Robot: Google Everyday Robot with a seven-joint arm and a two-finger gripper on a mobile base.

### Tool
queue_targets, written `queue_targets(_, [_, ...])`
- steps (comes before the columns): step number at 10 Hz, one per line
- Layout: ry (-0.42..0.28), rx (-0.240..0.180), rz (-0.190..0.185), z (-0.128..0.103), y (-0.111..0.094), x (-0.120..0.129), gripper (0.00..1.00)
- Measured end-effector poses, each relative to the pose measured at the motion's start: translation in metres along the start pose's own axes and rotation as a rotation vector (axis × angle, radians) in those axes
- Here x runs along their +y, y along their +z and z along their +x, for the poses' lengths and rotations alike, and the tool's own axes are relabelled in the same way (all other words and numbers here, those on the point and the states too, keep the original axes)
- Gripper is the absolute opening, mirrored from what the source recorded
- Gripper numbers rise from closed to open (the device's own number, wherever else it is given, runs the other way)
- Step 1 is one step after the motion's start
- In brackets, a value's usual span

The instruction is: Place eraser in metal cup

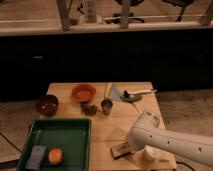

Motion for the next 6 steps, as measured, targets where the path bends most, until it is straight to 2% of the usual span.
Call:
queue_targets(1, [0.002,0.005,0.003,0.001,-0.008,-0.002,0.06])
queue_targets(3, [-0.005,0.012,0.009,0.004,-0.013,-0.007,0.01])
queue_targets(4, [-0.011,0.011,0.017,0.005,-0.02,-0.016,0.04])
queue_targets(6, [0.002,0.001,0.012,0.004,-0.024,-0.017,0.22])
